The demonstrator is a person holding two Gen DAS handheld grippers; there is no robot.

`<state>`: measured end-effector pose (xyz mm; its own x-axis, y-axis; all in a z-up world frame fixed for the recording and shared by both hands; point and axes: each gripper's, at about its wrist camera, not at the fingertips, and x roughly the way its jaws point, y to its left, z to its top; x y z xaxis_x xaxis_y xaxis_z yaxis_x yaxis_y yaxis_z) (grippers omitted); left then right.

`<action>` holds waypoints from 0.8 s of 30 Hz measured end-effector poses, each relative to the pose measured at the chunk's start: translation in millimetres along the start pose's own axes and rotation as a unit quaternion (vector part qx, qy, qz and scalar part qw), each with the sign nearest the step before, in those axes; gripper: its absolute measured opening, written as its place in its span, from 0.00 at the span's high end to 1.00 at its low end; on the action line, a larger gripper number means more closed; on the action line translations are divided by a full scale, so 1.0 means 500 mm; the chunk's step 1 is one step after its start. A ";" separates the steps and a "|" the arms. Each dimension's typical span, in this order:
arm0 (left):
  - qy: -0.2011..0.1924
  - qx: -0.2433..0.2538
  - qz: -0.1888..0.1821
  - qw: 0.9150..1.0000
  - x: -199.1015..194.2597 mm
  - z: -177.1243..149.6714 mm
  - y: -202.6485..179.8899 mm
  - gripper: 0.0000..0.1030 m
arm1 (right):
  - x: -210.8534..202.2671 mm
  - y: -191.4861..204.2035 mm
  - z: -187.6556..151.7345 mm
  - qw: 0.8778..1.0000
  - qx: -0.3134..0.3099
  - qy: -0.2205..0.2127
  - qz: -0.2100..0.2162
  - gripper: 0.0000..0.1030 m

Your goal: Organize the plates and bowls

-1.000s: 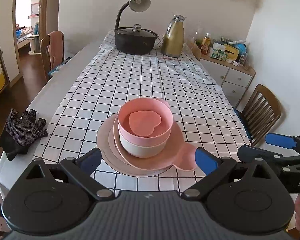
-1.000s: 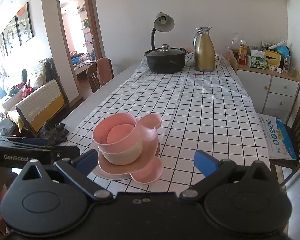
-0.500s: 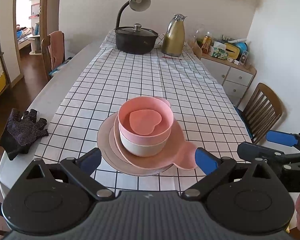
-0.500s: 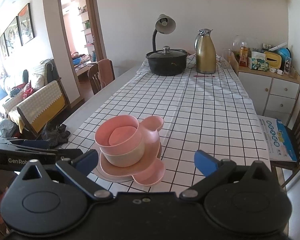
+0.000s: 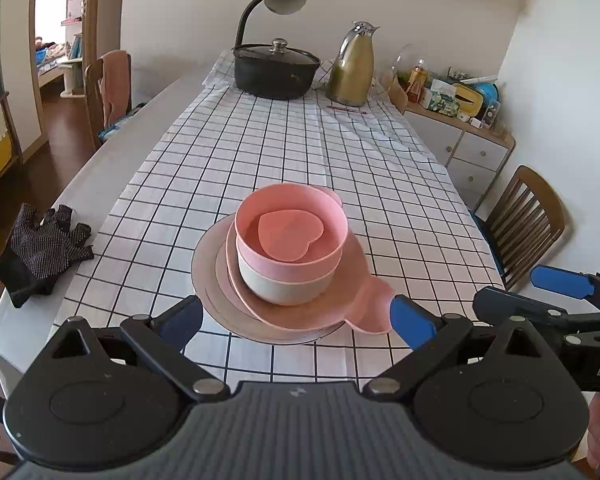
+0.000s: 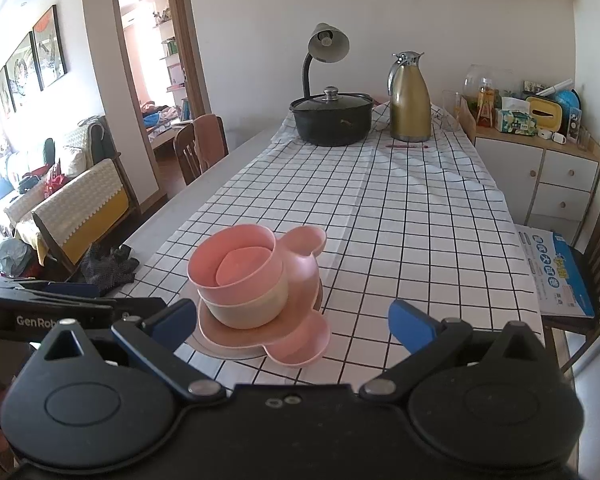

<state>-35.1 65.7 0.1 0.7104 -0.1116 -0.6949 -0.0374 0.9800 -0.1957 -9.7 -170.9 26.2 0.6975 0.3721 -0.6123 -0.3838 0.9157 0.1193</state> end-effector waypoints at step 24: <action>0.000 0.015 0.006 1.000 0.013 0.000 -0.005 0.02 | 0.009 -0.005 -0.004 1.000 0.015 0.008 -0.005 0.01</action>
<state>-30.4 62.4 -3.8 0.7101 -0.1001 -0.6969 -0.0244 0.9858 -0.1664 -6.9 -171.7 21.9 0.6907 0.3608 -0.6267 -0.3582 0.9236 0.1369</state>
